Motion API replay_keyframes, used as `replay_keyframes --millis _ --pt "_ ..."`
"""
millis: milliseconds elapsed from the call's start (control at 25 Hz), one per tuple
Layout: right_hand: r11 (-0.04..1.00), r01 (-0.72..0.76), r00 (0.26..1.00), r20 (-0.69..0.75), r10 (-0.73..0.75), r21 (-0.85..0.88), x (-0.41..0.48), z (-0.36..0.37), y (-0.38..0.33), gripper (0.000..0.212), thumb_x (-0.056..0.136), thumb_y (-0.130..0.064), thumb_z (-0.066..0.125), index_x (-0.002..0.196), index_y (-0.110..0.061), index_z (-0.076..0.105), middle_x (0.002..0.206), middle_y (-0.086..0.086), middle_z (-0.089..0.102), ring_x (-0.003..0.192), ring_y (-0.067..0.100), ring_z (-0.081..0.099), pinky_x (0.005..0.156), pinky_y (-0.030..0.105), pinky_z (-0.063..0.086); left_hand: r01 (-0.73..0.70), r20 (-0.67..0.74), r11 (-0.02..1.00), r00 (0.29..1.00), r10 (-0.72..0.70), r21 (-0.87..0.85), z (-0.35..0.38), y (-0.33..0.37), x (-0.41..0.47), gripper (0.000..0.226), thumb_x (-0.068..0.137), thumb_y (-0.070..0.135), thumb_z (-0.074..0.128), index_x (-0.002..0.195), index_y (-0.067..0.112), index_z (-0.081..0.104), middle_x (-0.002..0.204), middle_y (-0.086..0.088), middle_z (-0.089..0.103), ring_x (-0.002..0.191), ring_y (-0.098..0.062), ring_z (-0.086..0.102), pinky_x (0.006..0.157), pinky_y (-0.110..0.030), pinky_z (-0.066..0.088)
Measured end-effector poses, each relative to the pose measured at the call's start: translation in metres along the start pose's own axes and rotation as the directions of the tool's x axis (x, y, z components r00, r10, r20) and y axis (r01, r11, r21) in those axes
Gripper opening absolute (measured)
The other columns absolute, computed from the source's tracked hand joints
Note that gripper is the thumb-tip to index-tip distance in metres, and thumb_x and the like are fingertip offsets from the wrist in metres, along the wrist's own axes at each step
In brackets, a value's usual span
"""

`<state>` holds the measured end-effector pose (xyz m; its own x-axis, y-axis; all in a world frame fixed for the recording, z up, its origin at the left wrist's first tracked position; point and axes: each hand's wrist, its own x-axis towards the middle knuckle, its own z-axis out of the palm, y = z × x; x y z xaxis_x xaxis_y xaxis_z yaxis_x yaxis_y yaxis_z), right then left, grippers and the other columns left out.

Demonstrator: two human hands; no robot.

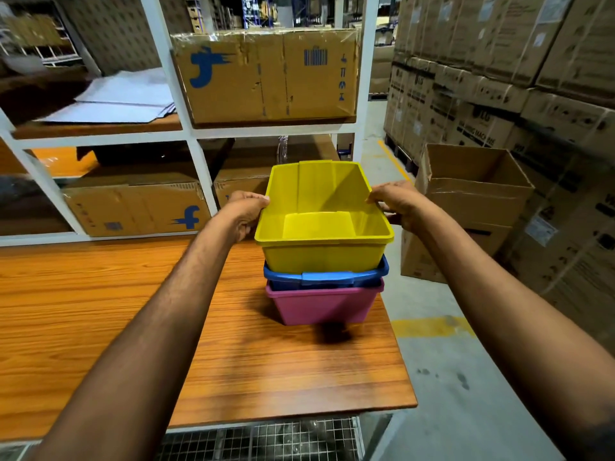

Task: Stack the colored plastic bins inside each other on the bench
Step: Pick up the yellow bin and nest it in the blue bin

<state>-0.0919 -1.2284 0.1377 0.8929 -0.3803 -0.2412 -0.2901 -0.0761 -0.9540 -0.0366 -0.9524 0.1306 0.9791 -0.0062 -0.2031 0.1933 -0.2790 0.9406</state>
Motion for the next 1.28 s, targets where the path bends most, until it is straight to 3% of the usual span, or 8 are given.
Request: replay_keyframes --millis 160,440,560,680,880,960,1080,1280 --pt "0.999 -0.03 1.0 0.006 0.03 -0.02 -0.001 0.001 0.014 0.04 0.093 0.001 0.063 0.133 -0.001 0.063 0.113 0.01 0.066 0.085 0.014 0.061 0.062 0.028 0.051 0.039 0.023 0.999 0.999 -0.039 -0.025 0.004 -0.018 0.001 0.016 0.101 0.015 0.06 0.115 0.014 0.067 0.098 -0.005 0.068 0.073 -0.01 0.061 0.06 -0.026 0.051" --pt "0.999 -0.032 0.999 0.0 0.032 -0.003 -0.001 0.001 0.021 0.038 0.095 0.0 0.062 0.133 -0.002 0.062 0.11 0.009 0.063 0.086 0.014 0.061 0.062 0.028 0.05 0.026 -0.023 0.998 0.999 -0.027 -0.059 0.011 -0.023 -0.004 0.026 0.102 0.015 0.059 0.127 0.009 0.065 0.085 -0.001 0.065 0.069 -0.008 0.058 0.043 -0.016 0.046" --pt "0.997 0.053 0.995 -0.079 -0.057 -0.054 0.002 -0.001 0.022 0.042 0.091 -0.001 0.067 0.132 -0.008 0.062 0.119 0.009 0.063 0.111 0.024 0.062 0.08 0.035 0.057 0.004 -0.065 0.995 0.998 -0.01 -0.096 0.01 -0.026 -0.005 0.03 0.099 0.016 0.064 0.129 0.009 0.063 0.104 -0.007 0.069 0.082 -0.011 0.061 0.055 -0.02 0.052" --pt "0.973 0.196 0.965 -0.154 -0.214 -0.124 0.001 -0.003 0.021 0.045 0.087 -0.006 0.071 0.13 -0.012 0.063 0.115 0.006 0.065 0.107 0.023 0.063 0.081 0.037 0.054 -0.05 -0.121 0.99 0.992 0.034 -0.129 0.008 -0.031 -0.009 0.036 0.096 0.017 0.068 0.131 0.011 0.061 0.119 -0.007 0.067 0.098 -0.016 0.064 0.067 -0.024 0.054" --pt "0.99 0.081 0.991 -0.097 -0.093 -0.119 -0.004 -0.001 0.03 0.02 0.089 -0.003 0.068 0.107 -0.012 0.07 0.095 0.005 0.062 0.098 0.022 0.058 0.088 0.046 0.059 -0.05 -0.116 0.996 0.992 0.042 -0.07 0.011 -0.042 -0.024 0.032 0.097 0.01 0.065 0.129 0.008 0.064 0.116 -0.01 0.068 0.08 -0.009 0.06 0.044 -0.016 0.043" --pt "0.986 0.067 0.995 -0.056 -0.077 -0.153 -0.003 0.0 0.037 0.019 0.088 0.001 0.066 0.098 -0.015 0.068 0.102 0.008 0.066 0.105 0.026 0.063 0.087 0.046 0.059 -0.048 -0.13 0.995 0.991 0.036 -0.091 0.011 -0.045 -0.028 0.031 0.097 0.01 0.065 0.128 0.008 0.065 0.119 -0.012 0.07 0.085 -0.01 0.062 0.052 -0.02 0.045" --pt "0.976 0.125 0.989 -0.054 -0.137 -0.179 -0.003 0.0 0.044 0.04 0.086 -0.002 0.069 0.124 -0.011 0.065 0.116 0.009 0.068 0.111 0.028 0.066 0.087 0.043 0.059 -0.057 -0.167 0.993 0.985 0.04 -0.101 0.011 -0.045 -0.037 0.033 0.096 0.011 0.067 0.129 0.01 0.065 0.115 -0.007 0.069 0.09 -0.01 0.063 0.055 -0.019 0.046" --pt "0.851 0.456 0.876 -0.034 -0.48 -0.26 -0.044 0.017 0.037 0.04 0.084 -0.007 0.071 0.121 -0.021 0.067 0.112 -0.005 0.068 0.099 0.014 0.065 0.086 0.033 0.056 -0.23 -0.352 0.968 0.918 0.181 -0.102 0.001 -0.055 -0.082 0.034 0.095 0.016 0.068 0.128 0.021 0.065 0.116 0.002 0.068 0.111 -0.01 0.064 0.09 -0.032 0.056"
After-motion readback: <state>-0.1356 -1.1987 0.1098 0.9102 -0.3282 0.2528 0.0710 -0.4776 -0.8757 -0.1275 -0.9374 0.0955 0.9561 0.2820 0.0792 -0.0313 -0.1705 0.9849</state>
